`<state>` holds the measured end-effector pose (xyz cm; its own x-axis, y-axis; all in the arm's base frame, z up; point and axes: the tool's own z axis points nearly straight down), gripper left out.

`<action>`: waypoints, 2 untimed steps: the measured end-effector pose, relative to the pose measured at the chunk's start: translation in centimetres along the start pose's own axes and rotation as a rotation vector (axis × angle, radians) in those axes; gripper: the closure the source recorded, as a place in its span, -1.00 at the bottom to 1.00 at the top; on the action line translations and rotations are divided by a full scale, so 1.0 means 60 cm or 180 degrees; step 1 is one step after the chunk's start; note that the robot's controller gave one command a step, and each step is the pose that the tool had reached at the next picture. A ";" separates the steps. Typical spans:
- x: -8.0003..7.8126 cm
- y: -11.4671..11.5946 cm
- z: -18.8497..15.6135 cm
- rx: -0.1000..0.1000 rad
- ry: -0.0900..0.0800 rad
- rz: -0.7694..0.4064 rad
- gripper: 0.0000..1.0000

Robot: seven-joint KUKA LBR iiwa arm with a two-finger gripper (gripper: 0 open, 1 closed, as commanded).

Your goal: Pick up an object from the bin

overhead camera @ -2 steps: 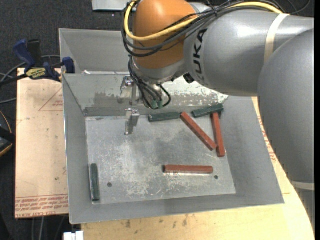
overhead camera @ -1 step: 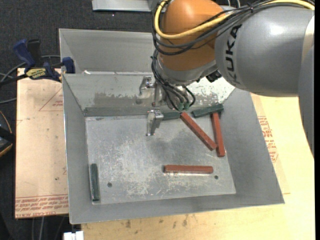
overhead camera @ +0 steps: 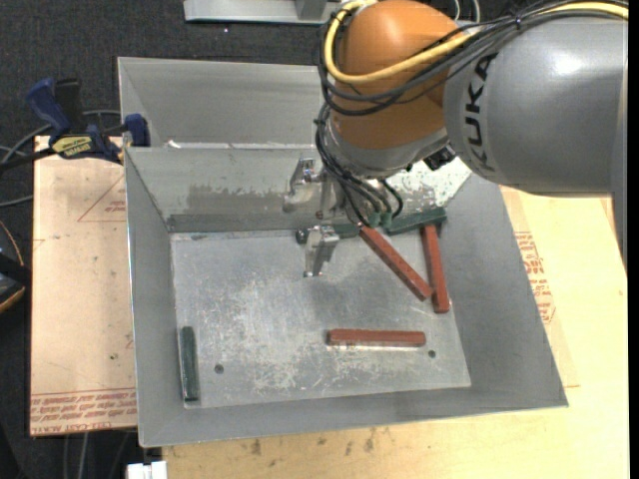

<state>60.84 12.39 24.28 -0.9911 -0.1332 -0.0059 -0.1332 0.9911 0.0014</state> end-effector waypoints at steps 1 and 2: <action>0.059 -0.009 0.052 0.0003 0.0051 0.0023 -1.00; 0.023 -0.083 0.083 -0.0004 -0.0001 -0.0156 -1.00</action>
Offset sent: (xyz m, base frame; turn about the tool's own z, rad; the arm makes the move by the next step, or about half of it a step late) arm 0.0015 -0.0801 -0.0673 -0.0747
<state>60.15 7.30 19.30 -0.9834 -0.1816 -0.0064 -0.1816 0.9834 0.0025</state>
